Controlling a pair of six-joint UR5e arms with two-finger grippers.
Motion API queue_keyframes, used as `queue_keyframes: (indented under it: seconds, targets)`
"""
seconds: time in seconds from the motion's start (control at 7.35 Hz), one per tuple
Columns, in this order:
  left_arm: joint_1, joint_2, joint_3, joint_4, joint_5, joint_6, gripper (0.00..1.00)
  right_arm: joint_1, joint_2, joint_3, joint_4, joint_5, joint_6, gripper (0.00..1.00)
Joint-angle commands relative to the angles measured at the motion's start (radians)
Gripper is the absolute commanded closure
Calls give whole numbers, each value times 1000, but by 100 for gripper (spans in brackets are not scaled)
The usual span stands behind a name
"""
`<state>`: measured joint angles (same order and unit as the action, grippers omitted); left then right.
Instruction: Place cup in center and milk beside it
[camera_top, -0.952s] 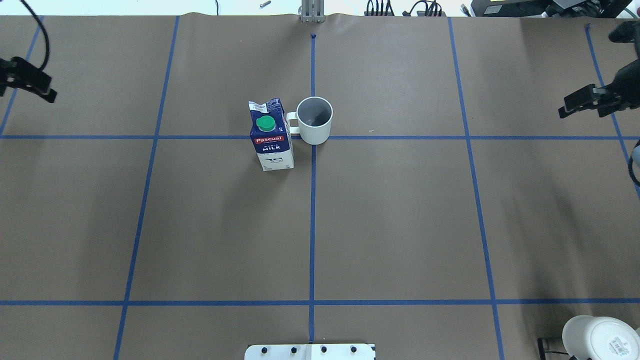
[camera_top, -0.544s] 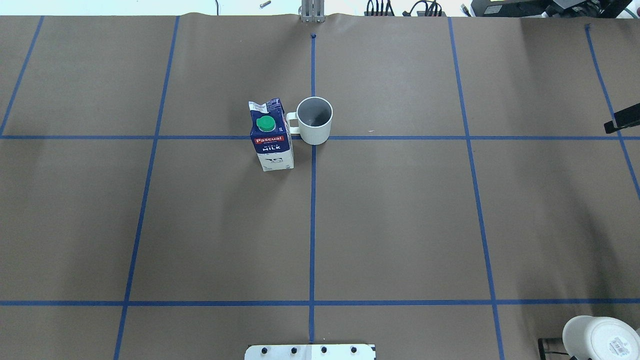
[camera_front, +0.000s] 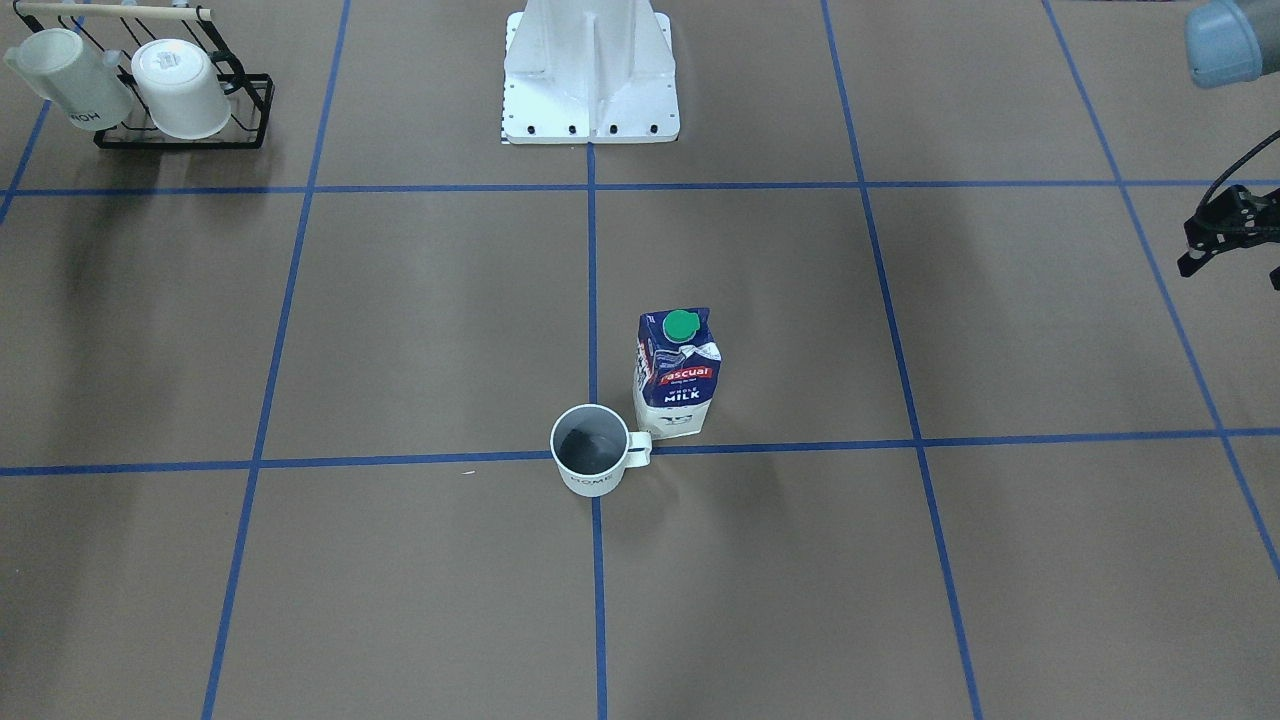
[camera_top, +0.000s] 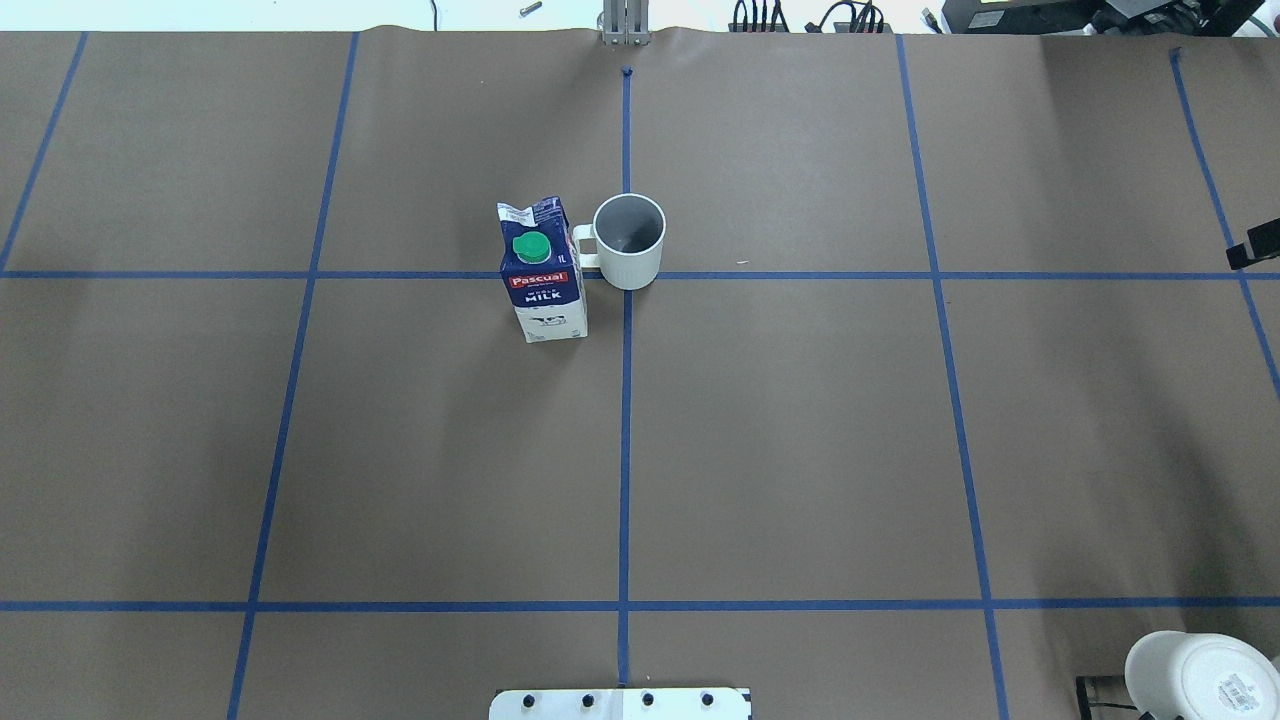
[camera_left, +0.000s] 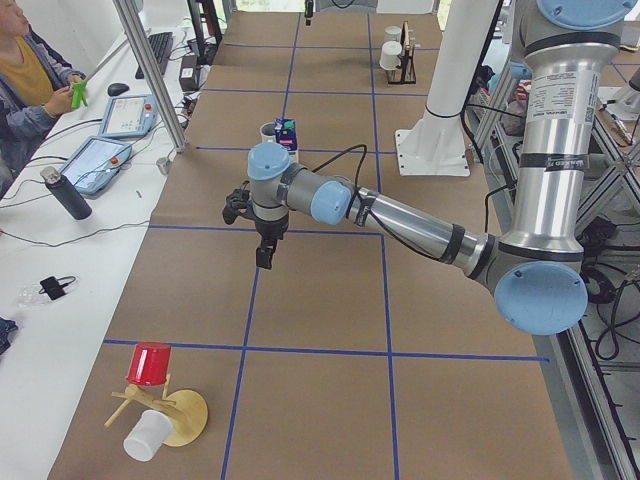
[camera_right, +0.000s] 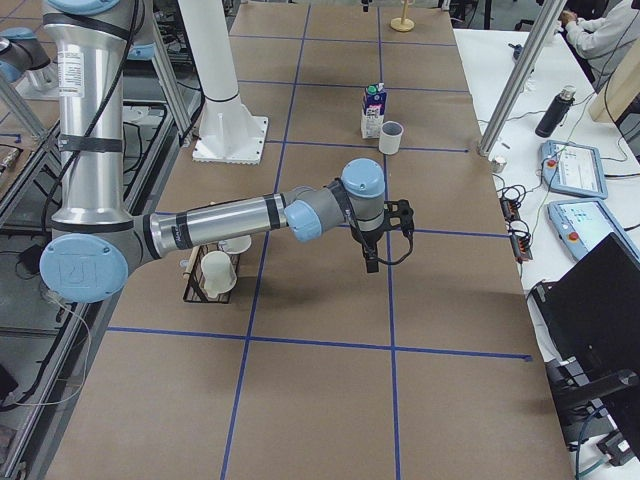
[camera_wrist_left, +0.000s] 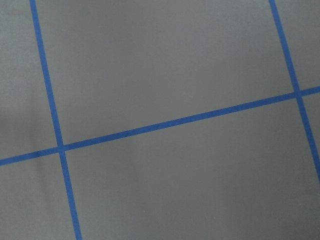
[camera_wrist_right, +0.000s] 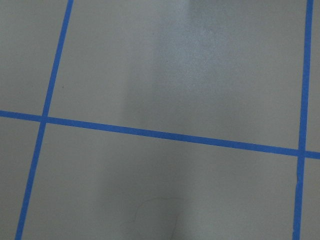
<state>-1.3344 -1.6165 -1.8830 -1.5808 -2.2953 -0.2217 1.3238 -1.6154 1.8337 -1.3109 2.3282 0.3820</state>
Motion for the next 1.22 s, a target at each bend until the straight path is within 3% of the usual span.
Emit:
queue_keyframes:
  seconds: [0.0,0.54,1.09]
  targets:
    - [-9,-13,13,5,4,-7,2,-12,12,-16,-1,-3,0,0]
    - [-8,-39,54,13,5,1,2,1,8,-14,-5,-29,-6,0]
    - [-5,-40,94,-4,1,-8,2,20,46,24,-186,-27,-109,0]
